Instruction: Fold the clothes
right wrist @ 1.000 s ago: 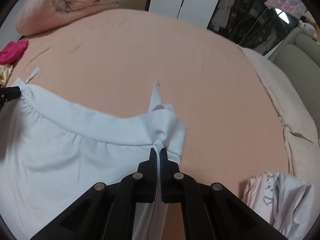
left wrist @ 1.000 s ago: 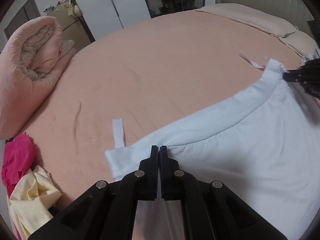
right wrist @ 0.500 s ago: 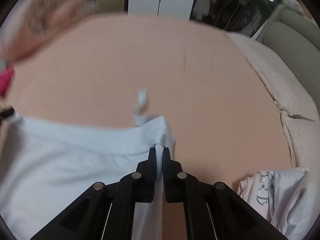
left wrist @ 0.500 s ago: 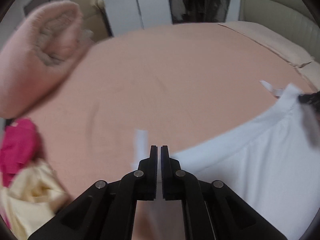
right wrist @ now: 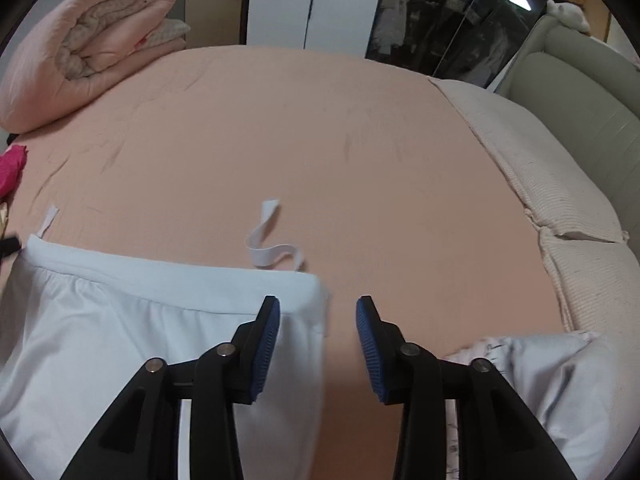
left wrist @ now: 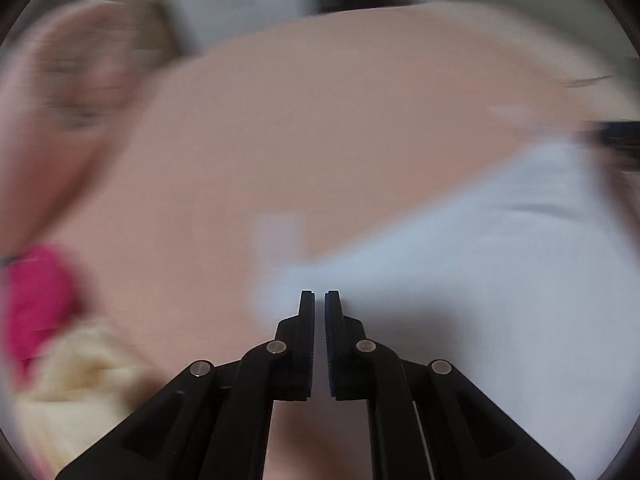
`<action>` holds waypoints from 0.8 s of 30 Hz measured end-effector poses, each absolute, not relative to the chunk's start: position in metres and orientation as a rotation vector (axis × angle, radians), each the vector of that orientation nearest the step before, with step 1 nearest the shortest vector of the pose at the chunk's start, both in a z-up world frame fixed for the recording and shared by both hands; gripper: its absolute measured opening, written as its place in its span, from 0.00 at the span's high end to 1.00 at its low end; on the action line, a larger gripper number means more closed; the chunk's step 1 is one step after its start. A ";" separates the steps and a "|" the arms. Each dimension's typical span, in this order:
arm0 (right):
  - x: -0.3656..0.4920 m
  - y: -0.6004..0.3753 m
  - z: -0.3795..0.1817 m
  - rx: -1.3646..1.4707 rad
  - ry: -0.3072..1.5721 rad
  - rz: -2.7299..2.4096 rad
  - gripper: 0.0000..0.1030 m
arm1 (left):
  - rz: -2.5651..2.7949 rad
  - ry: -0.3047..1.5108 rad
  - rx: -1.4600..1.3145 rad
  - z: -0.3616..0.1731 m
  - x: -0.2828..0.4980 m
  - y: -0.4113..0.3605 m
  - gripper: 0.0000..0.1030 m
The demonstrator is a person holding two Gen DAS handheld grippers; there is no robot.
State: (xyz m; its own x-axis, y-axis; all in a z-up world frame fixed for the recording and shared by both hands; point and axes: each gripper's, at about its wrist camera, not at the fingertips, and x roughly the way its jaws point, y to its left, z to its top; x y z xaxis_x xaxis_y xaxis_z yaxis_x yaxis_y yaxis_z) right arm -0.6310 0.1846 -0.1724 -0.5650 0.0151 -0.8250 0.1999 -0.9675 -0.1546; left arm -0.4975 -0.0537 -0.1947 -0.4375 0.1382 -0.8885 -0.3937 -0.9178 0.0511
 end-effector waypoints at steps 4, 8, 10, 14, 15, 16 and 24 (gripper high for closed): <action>-0.633 0.179 -0.199 1.585 0.470 -2.500 0.55 | 2.205 0.634 -1.536 -0.212 -0.467 -0.025 0.94; -0.623 0.178 -0.204 1.571 0.705 -2.578 0.53 | 2.243 0.829 -1.697 -0.208 -0.471 -0.060 0.90; -0.615 0.176 -0.203 1.532 0.824 -2.614 0.50 | 2.297 0.771 -1.676 -0.195 -0.469 -0.068 0.83; -0.579 0.172 -0.183 1.398 0.576 -2.531 0.50 | 2.195 0.709 -1.415 -0.185 -0.430 -0.016 0.38; -0.569 0.172 -0.181 1.395 0.502 -2.462 0.47 | 2.133 0.733 -1.420 -0.194 -0.420 -0.004 0.37; -0.559 0.171 -0.179 1.391 0.431 -2.393 0.45 | 2.090 0.773 -1.435 -0.204 -0.405 0.009 0.36; -0.473 0.185 -0.205 1.497 0.568 -2.249 0.34 | 2.229 0.741 -1.638 -0.190 -0.380 -0.056 0.18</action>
State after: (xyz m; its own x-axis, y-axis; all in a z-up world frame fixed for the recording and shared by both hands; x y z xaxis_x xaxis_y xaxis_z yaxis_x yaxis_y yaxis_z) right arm -0.4734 0.1851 -0.2051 -0.3613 -0.0879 -0.9283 0.5179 -0.8468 -0.1214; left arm -0.3803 -0.0563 -0.1900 -0.3201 -0.0769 -0.9443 -0.5040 -0.8302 0.2384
